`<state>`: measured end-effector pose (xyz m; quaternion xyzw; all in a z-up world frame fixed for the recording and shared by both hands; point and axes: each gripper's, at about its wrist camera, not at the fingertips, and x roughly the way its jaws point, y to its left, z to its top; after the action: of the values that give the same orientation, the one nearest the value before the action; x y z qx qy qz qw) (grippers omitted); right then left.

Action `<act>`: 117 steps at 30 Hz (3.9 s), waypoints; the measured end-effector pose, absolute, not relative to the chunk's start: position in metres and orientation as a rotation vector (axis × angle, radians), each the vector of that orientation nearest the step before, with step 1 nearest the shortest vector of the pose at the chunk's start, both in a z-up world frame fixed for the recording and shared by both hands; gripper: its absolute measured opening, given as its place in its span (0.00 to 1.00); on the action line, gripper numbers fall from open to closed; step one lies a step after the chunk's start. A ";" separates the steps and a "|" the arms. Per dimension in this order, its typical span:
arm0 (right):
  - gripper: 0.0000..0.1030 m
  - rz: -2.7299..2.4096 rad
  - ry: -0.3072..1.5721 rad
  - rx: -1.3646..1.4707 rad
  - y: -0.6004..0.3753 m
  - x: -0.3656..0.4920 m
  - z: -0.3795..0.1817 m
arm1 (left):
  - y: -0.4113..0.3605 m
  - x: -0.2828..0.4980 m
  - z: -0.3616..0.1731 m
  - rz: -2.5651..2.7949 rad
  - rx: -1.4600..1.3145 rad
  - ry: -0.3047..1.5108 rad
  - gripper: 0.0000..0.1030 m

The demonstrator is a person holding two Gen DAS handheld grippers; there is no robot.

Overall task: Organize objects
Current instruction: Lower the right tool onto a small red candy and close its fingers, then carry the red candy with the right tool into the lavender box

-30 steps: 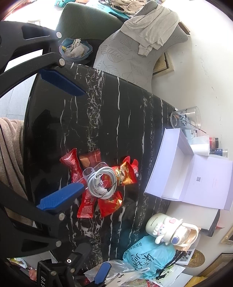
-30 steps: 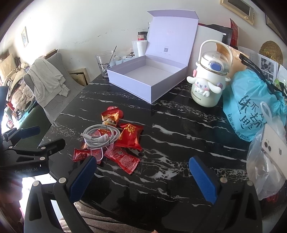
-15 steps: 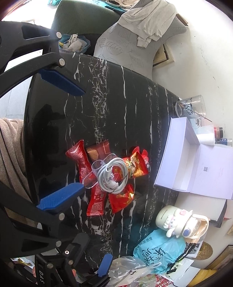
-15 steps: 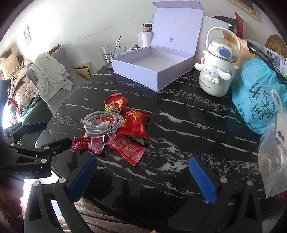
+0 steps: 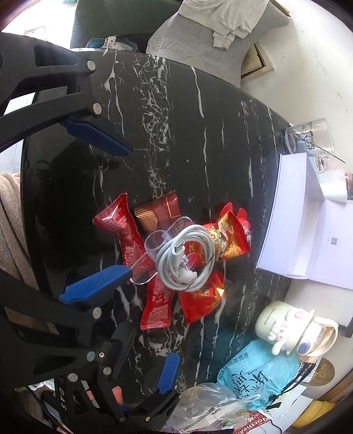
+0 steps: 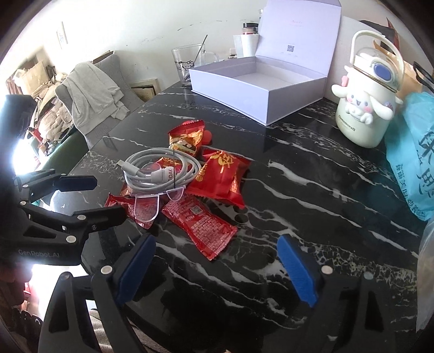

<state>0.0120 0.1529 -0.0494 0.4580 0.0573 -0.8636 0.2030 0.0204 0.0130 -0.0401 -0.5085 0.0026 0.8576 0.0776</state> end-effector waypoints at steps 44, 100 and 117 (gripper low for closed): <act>0.23 -2.361 0.188 1.215 0.161 0.030 -0.044 | 0.033 0.040 -0.051 2.432 -1.447 0.135 0.26; 0.11 -2.348 0.140 1.102 0.162 0.033 -0.002 | 0.046 0.041 -0.014 2.396 -1.266 0.188 0.11; 0.11 -2.413 0.158 0.990 0.168 -0.013 0.049 | 0.037 -0.016 0.035 2.531 -1.217 0.154 0.11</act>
<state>-0.0127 0.1678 0.0490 0.3658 0.0584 -0.8913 0.2614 -0.0157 0.0367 0.0346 -0.4268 0.0542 0.8877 0.1640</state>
